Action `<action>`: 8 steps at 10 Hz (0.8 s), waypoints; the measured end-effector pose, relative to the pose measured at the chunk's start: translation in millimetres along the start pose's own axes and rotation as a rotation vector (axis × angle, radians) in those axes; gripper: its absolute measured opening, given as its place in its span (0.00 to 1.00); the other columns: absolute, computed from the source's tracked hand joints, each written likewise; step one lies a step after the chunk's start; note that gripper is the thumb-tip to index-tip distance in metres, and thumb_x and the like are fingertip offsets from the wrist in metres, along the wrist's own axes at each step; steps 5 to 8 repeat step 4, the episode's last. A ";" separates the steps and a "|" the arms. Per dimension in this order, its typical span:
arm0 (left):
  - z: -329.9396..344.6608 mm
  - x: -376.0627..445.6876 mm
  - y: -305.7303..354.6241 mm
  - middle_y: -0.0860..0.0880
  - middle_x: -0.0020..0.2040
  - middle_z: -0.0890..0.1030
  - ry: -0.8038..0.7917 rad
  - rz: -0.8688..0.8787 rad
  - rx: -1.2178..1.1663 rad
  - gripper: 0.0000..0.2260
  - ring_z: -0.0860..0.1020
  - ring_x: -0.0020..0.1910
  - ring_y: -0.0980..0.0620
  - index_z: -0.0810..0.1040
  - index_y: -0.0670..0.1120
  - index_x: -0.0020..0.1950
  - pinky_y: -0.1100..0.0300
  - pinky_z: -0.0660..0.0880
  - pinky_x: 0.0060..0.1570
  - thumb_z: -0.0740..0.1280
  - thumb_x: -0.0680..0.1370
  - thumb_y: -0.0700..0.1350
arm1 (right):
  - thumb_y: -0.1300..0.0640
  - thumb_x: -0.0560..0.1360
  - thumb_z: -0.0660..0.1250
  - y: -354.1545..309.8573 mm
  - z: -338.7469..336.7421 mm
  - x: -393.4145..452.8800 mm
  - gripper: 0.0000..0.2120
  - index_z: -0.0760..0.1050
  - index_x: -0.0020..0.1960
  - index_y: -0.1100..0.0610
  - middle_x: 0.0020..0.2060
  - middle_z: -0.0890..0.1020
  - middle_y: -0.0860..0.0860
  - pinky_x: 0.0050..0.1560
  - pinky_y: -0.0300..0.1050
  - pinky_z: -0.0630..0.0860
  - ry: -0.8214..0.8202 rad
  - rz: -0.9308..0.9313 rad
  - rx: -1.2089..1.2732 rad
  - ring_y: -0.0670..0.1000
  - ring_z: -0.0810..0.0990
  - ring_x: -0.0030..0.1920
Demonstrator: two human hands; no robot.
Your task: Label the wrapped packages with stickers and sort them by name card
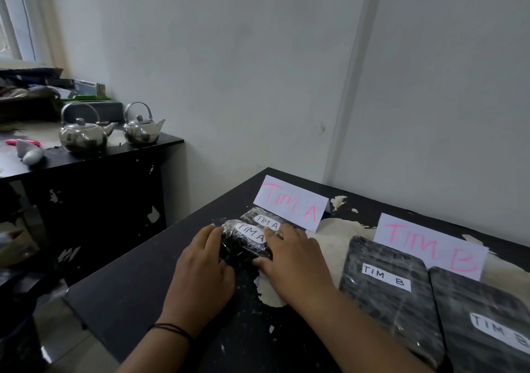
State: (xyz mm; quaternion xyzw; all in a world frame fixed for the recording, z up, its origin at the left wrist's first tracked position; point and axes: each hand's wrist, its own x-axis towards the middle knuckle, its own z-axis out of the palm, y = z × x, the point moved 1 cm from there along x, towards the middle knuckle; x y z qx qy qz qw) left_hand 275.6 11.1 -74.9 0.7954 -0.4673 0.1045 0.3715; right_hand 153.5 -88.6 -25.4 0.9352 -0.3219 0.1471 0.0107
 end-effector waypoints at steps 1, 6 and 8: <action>-0.8 0.0 0.7 0.46 0.60 0.74 0.060 0.036 0.012 0.21 0.74 0.58 0.48 0.72 0.44 0.62 0.56 0.68 0.57 0.67 0.69 0.38 | 0.40 0.77 0.57 0.0 -18.0 -16.9 0.28 0.61 0.73 0.50 0.67 0.67 0.52 0.64 0.49 0.62 0.079 -0.005 0.049 0.53 0.64 0.67; -13.9 -16.3 24.6 0.55 0.33 0.73 -0.043 -0.011 0.089 0.10 0.72 0.32 0.53 0.71 0.51 0.35 0.60 0.66 0.30 0.69 0.73 0.49 | 0.41 0.78 0.57 22.8 -102.5 -134.9 0.29 0.51 0.75 0.46 0.59 0.72 0.44 0.65 0.44 0.65 0.031 0.073 0.248 0.46 0.69 0.61; -13.9 -16.3 24.6 0.55 0.33 0.73 -0.043 -0.011 0.089 0.10 0.72 0.32 0.53 0.71 0.51 0.35 0.60 0.66 0.30 0.69 0.73 0.49 | 0.41 0.78 0.57 22.8 -102.5 -134.9 0.29 0.51 0.75 0.46 0.59 0.72 0.44 0.65 0.44 0.65 0.031 0.073 0.248 0.46 0.69 0.61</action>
